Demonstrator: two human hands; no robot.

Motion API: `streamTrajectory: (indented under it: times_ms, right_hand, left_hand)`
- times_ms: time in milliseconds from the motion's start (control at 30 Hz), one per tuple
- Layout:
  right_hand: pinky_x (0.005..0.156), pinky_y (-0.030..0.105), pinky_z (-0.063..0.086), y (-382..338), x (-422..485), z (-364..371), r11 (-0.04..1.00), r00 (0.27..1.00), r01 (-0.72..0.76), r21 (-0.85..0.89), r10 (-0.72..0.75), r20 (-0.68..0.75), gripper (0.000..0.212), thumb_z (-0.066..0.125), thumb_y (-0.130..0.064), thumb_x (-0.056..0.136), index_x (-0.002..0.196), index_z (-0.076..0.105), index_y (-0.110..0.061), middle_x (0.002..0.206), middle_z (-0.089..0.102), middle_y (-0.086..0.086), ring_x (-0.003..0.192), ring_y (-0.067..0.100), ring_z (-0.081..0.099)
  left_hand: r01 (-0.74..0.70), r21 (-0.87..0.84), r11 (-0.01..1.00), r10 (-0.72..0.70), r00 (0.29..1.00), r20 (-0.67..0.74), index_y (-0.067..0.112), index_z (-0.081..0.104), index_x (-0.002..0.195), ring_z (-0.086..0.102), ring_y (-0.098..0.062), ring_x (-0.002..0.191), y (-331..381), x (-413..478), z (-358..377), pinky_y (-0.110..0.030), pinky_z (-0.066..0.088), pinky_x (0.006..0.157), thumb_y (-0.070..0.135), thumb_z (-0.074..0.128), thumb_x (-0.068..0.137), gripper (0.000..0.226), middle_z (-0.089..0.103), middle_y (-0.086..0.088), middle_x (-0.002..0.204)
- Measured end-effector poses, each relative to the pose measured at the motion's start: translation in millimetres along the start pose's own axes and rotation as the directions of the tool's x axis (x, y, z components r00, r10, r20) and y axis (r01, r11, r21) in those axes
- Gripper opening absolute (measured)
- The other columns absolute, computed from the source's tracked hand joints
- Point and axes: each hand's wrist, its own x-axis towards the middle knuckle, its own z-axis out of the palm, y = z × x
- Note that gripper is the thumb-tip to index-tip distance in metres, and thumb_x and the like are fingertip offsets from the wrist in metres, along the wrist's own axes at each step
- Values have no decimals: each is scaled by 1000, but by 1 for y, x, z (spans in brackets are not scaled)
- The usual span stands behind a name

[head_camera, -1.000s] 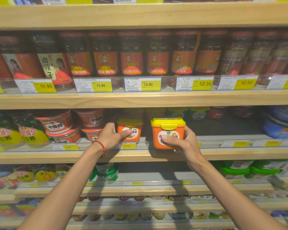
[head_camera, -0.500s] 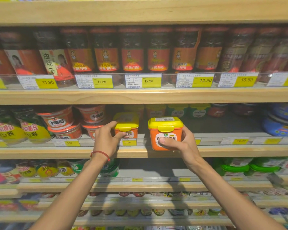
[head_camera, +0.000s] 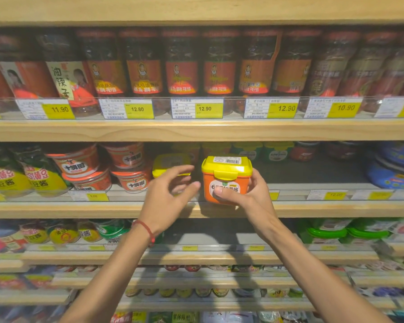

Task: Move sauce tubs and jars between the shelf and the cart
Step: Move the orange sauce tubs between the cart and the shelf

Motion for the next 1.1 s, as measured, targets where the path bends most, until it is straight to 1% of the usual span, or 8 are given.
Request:
streamTrajectory:
  times_ms: [100,200,300,467,633,733,900,1100]
  right_hand:
    - [79,24,59,-1,4,0,1000,1000,18,-26,-17,11,72,93,-18,65,130,63,-11,113,79,2,100,14,76]
    - [86,28,60,-4,13,-6,997,996,1,-78,6,86,65,92,-25,78,133,60,-13,118,77,2,107,16,75]
    - [92,30,59,-4,23,-12,969,989,-5,-247,41,139,64,86,-49,81,133,60,-22,119,77,-5,109,12,74]
    - [70,16,56,1,27,-1,894,996,-8,-448,-33,-83,39,88,-50,77,103,78,-23,88,81,-11,82,-1,74]
    - [57,8,48,5,38,8,842,986,-84,-532,-7,-166,41,88,-54,76,92,76,-18,82,77,-9,74,2,72]
    - [62,20,53,6,47,6,815,991,-130,-565,93,-92,32,80,-43,90,102,72,-15,94,77,-4,82,11,73]
    - [86,39,58,7,63,-7,723,980,-146,-675,198,1,25,76,-33,95,110,72,-13,103,78,3,96,22,73]
    - [75,35,60,16,67,-4,722,991,-133,-679,108,-79,27,88,-35,85,98,78,-15,88,78,2,84,22,73]
  left_hand:
    - [57,-228,972,-8,978,209,17,66,129,67,-13,118,7,3,16,-35,54,101,24,69,93,37,73,5,124]
    - [13,-234,972,22,989,143,18,71,120,70,-11,111,8,6,28,-33,54,100,12,65,98,24,76,6,116]
    - [15,-250,968,10,995,98,17,72,121,71,-7,104,3,10,36,-24,54,92,8,64,98,26,77,7,111]
    - [76,-270,960,-81,997,-10,14,73,120,72,-7,104,-5,20,43,-25,56,92,8,65,98,24,78,7,108]
    - [93,-94,991,-102,990,-96,16,74,91,66,10,82,-13,32,51,-11,51,75,13,69,95,7,75,11,88]
    - [96,92,991,-82,985,-150,7,69,84,59,15,67,-18,37,54,-10,46,64,19,71,94,16,71,9,77]
    - [144,235,961,-111,983,-149,5,70,92,72,-13,86,-29,42,53,-38,58,80,31,69,96,26,77,-1,88]
    - [160,325,932,-91,972,-218,6,71,89,70,-11,91,-25,40,53,-21,51,74,28,76,91,23,77,-3,95]
